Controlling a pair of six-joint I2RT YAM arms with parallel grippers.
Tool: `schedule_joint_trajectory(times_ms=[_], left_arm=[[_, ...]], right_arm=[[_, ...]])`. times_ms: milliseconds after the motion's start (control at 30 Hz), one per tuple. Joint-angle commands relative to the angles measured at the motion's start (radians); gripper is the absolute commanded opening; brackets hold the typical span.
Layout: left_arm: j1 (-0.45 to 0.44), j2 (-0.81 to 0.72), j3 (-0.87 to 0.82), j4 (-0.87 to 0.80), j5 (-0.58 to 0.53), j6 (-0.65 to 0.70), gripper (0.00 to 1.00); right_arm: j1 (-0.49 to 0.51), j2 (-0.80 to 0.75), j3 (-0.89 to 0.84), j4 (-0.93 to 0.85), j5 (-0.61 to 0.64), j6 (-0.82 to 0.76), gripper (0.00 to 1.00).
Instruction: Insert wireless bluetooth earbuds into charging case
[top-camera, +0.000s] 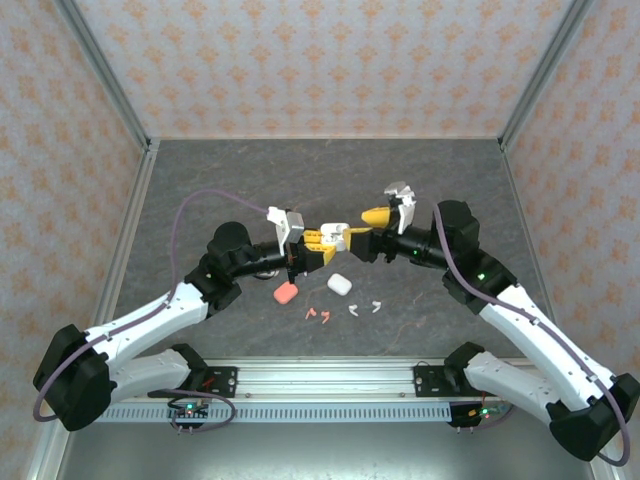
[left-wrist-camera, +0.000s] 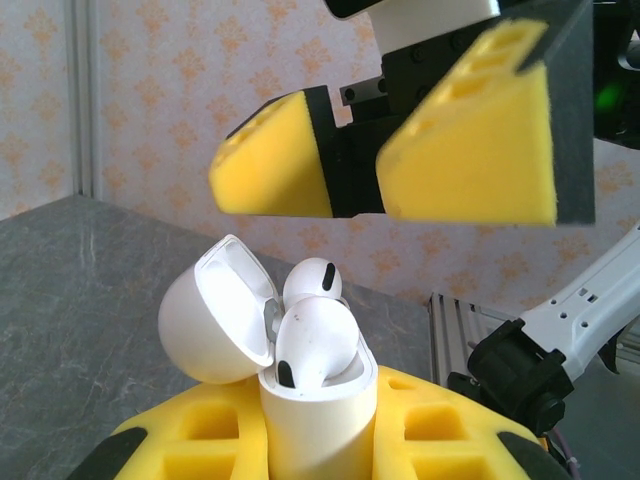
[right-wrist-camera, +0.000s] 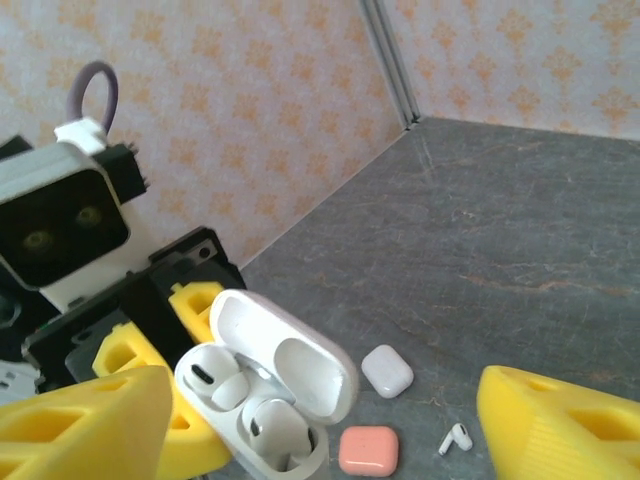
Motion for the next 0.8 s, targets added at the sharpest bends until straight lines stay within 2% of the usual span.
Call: schedule_joint_trajectory(times_ms=[0, 300, 533, 767], left_arm=[[-0.005, -0.026, 0.008, 0.047, 0.003, 0.011, 0.0], [-0.005, -0.025, 0.01, 0.045, 0.01, 0.011, 0.0], [-0.005, -0.02, 0.015, 0.033, 0.006, 0.019, 0.0], [-0.005, -0.012, 0.019, 0.022, 0.005, 0.024, 0.0]], right_arm=[[-0.015, 0.013, -0.01, 0.067, -0.046, 0.08, 0.86], [-0.015, 0.094, 0.008, 0.112, -0.174, 0.131, 0.86], [-0.015, 0.098, 0.021, 0.168, -0.261, 0.154, 0.76], [-0.015, 0.06, 0.034, 0.162, -0.269, 0.135, 0.67]])
